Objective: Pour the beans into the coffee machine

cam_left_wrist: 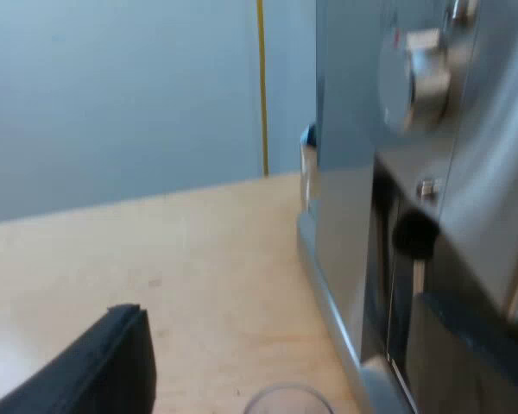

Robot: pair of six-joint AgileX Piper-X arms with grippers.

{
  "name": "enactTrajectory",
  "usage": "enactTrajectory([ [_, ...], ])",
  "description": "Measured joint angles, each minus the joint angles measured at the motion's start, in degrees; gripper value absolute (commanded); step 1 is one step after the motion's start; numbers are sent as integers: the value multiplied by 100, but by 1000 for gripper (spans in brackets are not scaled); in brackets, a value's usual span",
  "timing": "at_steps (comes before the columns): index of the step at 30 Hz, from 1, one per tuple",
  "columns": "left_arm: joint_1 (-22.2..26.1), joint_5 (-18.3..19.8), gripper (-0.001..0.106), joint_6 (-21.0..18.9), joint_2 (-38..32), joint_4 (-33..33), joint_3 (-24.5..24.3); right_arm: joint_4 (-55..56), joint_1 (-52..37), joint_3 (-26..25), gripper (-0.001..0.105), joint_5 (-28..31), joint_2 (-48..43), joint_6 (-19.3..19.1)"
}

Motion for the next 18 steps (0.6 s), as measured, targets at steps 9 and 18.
enactTrajectory([
  [9, 0, -288, 64, 0, -102, 504, -901, 710, -307, -484, 78, -36, -179, -76],
  [18, 0, -317, 68, 0, -595, 840, -1100, 1443, -310, -484, 78, 669, -1330, -334],
])
